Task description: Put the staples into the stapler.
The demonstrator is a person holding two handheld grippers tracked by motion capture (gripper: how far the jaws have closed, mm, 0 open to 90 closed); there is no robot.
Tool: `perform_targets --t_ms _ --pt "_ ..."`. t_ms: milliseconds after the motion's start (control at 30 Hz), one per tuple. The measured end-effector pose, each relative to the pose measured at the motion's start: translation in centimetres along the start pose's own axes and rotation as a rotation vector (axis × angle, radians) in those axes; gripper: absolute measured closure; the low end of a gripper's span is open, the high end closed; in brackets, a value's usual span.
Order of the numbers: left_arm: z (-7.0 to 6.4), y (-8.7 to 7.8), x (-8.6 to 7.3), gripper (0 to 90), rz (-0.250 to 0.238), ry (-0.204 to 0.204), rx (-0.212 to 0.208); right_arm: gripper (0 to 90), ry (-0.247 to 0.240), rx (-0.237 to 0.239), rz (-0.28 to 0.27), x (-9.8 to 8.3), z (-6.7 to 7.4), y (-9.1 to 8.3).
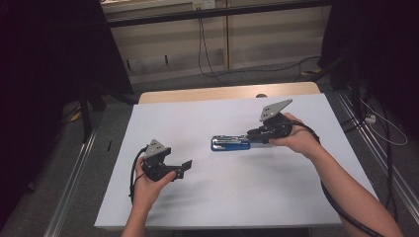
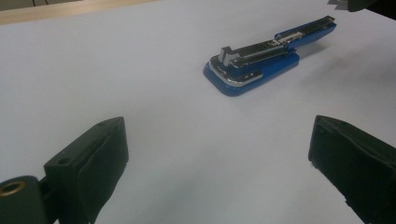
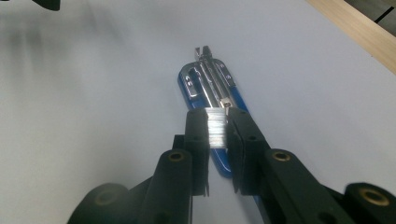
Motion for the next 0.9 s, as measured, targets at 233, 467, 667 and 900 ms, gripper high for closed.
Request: perform_targets --t_ms 233,467,667,900 --pt "0.0 -0.1 0.0 5.1 -0.001 -0.005 0.002 79.0 0.007 0.001 -0.005 0.1 -0.5 0.2" --pt "0.2 -0.3 -0.1 5.0 -0.002 -0.001 0.003 79.0 -0.001 0.006 0.005 0.2 -0.6 0.6" --pt "0.2 -0.5 -0.3 5.0 0.004 0.001 0.003 79.0 -0.012 0.014 0.011 0.3 -0.6 0.8" --pt "0.1 -0.4 -0.4 5.0 0.007 0.000 -0.001 79.0 -0.015 0.020 0.019 0.3 -0.6 1.1"
Point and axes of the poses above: each handheld gripper's, and its own axes: y roughly forward along the jaws, x roughly out of its top, z roughly to its left, the point moved 8 cm from there along y, roughly forward along the jaws, and after that the axes turned 9 degrees about x, right-handed, at the moved point
